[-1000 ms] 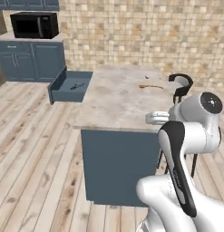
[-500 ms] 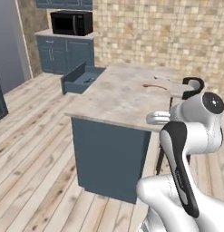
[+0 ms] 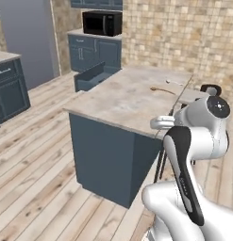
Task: Pick up the metallic utensils from the counter and place them in the open drawer. Make sure not to pick up any wooden utensils.
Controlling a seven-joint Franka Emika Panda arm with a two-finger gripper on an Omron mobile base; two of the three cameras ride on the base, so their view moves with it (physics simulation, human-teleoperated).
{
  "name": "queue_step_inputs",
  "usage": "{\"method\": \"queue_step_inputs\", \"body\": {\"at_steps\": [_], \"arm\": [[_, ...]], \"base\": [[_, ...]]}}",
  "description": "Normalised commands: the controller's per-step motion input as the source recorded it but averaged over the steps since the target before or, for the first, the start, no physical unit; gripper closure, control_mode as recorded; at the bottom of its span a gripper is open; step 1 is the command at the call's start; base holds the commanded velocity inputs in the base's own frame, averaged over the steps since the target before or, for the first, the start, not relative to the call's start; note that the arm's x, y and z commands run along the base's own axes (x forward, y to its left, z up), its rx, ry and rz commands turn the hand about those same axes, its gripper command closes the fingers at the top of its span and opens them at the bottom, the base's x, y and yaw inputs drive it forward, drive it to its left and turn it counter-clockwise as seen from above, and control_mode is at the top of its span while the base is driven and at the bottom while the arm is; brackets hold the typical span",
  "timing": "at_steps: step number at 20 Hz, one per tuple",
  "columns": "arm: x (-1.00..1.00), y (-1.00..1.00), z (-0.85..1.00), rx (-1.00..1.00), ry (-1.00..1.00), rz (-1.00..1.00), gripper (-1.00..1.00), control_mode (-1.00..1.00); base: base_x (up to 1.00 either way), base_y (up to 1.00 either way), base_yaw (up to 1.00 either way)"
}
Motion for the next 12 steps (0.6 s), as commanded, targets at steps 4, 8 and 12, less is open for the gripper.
{"method": "queue_step_inputs", "body": {"at_steps": [4,8,12], "arm": [[0.0,0.0,0.0,0.0,0.0,0.0,-1.0,1.0],[0.0,0.0,0.0,0.0,0.0,0.0,-1.0,1.0],[0.0,0.0,0.0,0.0,0.0,0.0,-1.0,1.0]], "base": [[-0.31,-1.0,0.36],[-0.26,-1.0,0.37],[-0.19,-1.0,0.36]]}}
